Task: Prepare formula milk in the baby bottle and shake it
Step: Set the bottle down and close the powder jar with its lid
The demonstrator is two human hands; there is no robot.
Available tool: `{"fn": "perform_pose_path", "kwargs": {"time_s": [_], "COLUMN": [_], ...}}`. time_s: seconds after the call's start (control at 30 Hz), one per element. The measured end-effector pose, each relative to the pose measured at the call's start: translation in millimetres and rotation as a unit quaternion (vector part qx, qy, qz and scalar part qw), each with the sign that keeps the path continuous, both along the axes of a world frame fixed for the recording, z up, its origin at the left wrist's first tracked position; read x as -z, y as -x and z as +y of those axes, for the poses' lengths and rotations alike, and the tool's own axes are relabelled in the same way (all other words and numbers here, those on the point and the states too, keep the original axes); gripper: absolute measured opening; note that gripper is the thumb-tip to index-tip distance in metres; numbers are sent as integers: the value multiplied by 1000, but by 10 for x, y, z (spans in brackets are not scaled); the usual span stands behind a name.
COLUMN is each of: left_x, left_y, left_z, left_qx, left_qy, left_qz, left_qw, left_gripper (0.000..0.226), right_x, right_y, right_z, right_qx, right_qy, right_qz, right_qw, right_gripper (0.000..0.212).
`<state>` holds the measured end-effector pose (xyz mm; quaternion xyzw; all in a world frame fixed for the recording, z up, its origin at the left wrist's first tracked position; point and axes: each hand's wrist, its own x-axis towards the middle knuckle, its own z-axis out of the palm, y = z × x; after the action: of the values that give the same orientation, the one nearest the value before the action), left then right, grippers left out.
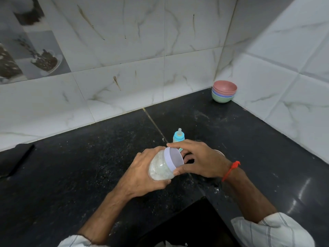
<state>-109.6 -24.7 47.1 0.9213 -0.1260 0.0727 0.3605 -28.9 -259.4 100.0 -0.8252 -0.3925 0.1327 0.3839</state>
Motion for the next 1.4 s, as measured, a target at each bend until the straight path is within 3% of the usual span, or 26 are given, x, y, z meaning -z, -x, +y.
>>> {"fn": "perform_pose_path", "kwargs": {"time_s": [0.17,0.27,0.4,0.43,0.5,0.57,0.63,0.67,0.77,0.87,0.93,1.0,1.1,1.17,1.23,1.4], "left_x": [-33,-23,-56,-72,-96,-122,-147,-160,-151,-100,-89,-88,-86,-79,-86,-119], "left_y": [17,53,90,95,96,67,28,17,8,-3,-16,-33,-68,-89,-117,-213], "left_z": [-52,-91,-187,-192,-156,-112,-89,-85,-89,-91,-97,-91,-82,-80,-91,-116], "left_qx": [-12,-19,-6,1,-4,-22,-23,-16,12,30,31,25,35,35,20,-45], "left_qy": [-20,-47,-56,-39,15,61,71,66,29,4,17,51,118,120,99,87], "left_qz": [-11,-8,1,-1,-8,-7,-3,4,25,30,33,54,78,56,41,26], "left_qw": [1000,999,998,999,1000,998,997,998,999,999,999,997,989,991,994,995], "left_gripper": [87,94,98,97,94,94,96,96,94,94,94,94,97,98,97,90], "right_x": [-89,-94,-51,-59,-69,-69,-73,-57,-1,94,45,-73,21,125,201,251], "right_y": [11,140,159,124,84,41,-17,-22,116,189,135,95,40,30,14,-24], "right_z": [46,125,183,148,54,-33,-56,-47,108,239,224,178,186,243,298,479], "right_qx": [43,140,248,278,281,126,-40,-54,103,233,199,93,10,43,75,168], "right_qy": [49,55,251,248,144,63,44,42,73,150,152,125,41,0,-14,31], "right_qz": [-20,-14,-66,-80,-137,-142,-112,-105,-130,-129,-88,-88,-287,-357,-361,-397], "right_qw": [998,989,934,924,939,980,992,992,983,952,964,984,957,933,929,902], "right_gripper": [74,33,79,84,80,57,72,76,62,75,75,70,68,61,60,47]}}
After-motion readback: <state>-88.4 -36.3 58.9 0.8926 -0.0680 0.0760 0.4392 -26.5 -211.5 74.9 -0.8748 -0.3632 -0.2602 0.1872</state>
